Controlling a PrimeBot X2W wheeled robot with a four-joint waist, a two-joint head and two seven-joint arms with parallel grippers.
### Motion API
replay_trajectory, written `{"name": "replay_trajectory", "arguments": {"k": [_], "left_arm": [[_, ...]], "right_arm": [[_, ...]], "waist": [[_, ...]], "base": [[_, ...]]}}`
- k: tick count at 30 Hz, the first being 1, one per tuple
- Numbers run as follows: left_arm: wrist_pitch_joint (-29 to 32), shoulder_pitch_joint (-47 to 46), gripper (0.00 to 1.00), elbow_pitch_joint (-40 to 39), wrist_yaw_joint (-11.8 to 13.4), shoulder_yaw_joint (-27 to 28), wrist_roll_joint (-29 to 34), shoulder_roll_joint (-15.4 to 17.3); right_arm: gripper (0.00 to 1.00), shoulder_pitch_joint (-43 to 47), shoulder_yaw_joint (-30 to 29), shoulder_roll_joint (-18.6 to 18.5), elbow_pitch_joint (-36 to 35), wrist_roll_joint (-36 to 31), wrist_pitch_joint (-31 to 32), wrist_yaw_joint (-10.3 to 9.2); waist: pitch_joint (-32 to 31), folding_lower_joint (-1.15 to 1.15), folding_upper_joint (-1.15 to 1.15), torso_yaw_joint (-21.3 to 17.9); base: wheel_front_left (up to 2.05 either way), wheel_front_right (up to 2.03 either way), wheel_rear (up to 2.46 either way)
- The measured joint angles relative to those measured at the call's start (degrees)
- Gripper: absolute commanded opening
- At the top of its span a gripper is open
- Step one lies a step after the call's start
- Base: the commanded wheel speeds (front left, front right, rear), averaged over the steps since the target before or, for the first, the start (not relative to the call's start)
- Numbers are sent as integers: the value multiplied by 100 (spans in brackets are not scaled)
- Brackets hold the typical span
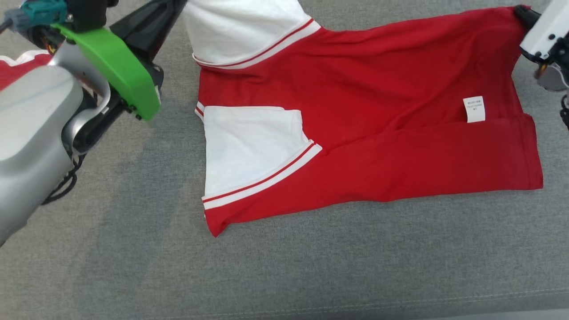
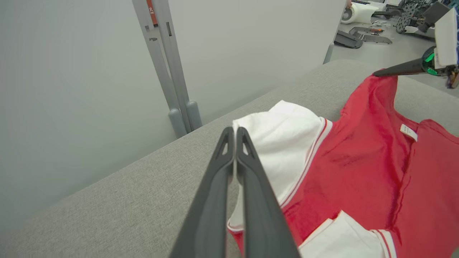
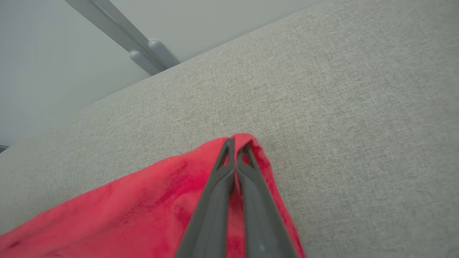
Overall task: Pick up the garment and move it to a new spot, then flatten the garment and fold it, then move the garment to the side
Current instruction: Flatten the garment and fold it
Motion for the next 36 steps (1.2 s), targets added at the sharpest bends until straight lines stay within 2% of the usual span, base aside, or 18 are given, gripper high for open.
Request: {"name": "replay_trajectory", "arguments": {"k": [9, 18, 22, 26, 31, 32, 33, 34, 35, 36], "left_arm": [[-169, 906, 0, -991, 34, -19, -241, 413], [-278, 1898, 0, -1794, 330, -41, -259, 680], [-300, 2240, 0, -1960, 435, -44, -220, 698], [-303, 2529, 0, -1996, 600, -46, 129, 664], [-292, 2928, 0, -1675, 668, -58, 416, 397], [-292, 3008, 0, -1557, 687, -59, 416, 311], [-296, 3067, 0, -1461, 695, -62, 417, 252], [-321, 3138, 19, -1346, 740, -59, 415, 166], [-336, 3201, 60, -1234, 770, -56, 414, 86], [-358, 3265, 100, -1139, 803, -52, 417, 14]], "right_arm": [[0, 1045, 638, -693, -918, 1042, 166, -1], [0, 2010, 1026, -1117, -1422, 1638, 12, 0], [0, 2373, 1098, -1243, -1523, 1791, -125, 0], [0, 2703, 1215, -1291, -1552, 1911, -170, -1], [0, 2902, 1440, -1262, -1460, 1898, -302, 0], [10, 2938, 1479, -1215, -1413, 1897, -344, 0], [38, 2969, 1514, -1179, -1376, 1897, -379, 0], [93, 2989, 1557, -1141, -1330, 1896, -419, 0], [100, 3001, 1581, -1121, -1289, 1890, -495, 0], [100, 3023, 1592, -1106, -1252, 1875, -621, 0]], "waist": [[-282, 0, 0, 176], [-449, 0, 0, 257], [-507, 0, 0, 266], [-580, 0, 0, 272], [-659, 0, 0, 251], [-683, 0, 0, 246], [-706, 0, 0, 243], [-741, 0, 0, 239], [-780, 0, 0, 235], [-825, 0, 0, 231]], "base": [[0, 0, 0], [0, 0, 0], [0, 0, 0], [0, 0, 0], [0, 0, 0], [0, 0, 0], [0, 0, 0], [0, 0, 0], [0, 0, 0], [0, 0, 0]]}}
